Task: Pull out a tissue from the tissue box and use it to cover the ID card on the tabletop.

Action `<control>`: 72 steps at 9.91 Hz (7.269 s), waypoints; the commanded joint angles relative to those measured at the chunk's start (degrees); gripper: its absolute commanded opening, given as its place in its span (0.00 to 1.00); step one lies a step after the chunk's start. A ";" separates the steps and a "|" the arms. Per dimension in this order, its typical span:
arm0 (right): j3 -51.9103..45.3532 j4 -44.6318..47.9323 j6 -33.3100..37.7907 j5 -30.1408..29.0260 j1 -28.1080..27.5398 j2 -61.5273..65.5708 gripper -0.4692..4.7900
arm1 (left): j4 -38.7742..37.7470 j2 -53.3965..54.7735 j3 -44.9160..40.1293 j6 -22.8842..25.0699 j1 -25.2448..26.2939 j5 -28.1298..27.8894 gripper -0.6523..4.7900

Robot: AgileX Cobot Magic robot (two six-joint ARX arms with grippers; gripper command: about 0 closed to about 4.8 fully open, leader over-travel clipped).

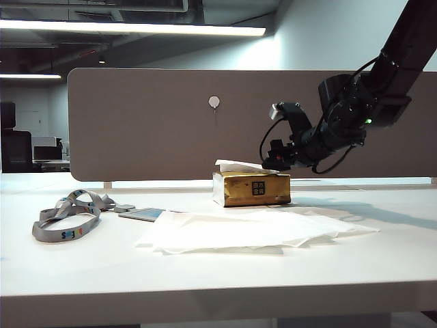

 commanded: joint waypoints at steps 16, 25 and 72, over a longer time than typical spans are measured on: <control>0.15 7.04 2.82 -8.37 1.53 -13.62 0.09 | 0.57 0.04 0.24 -0.20 -0.07 0.09 0.11; 0.07 -16.02 1.62 -20.74 11.82 -21.35 0.09 | 0.68 0.04 0.24 -0.20 -0.07 -0.31 0.11; 0.15 -11.26 8.41 24.81 14.84 -31.98 0.07 | 0.72 0.04 0.24 -2.80 -0.02 -16.59 0.11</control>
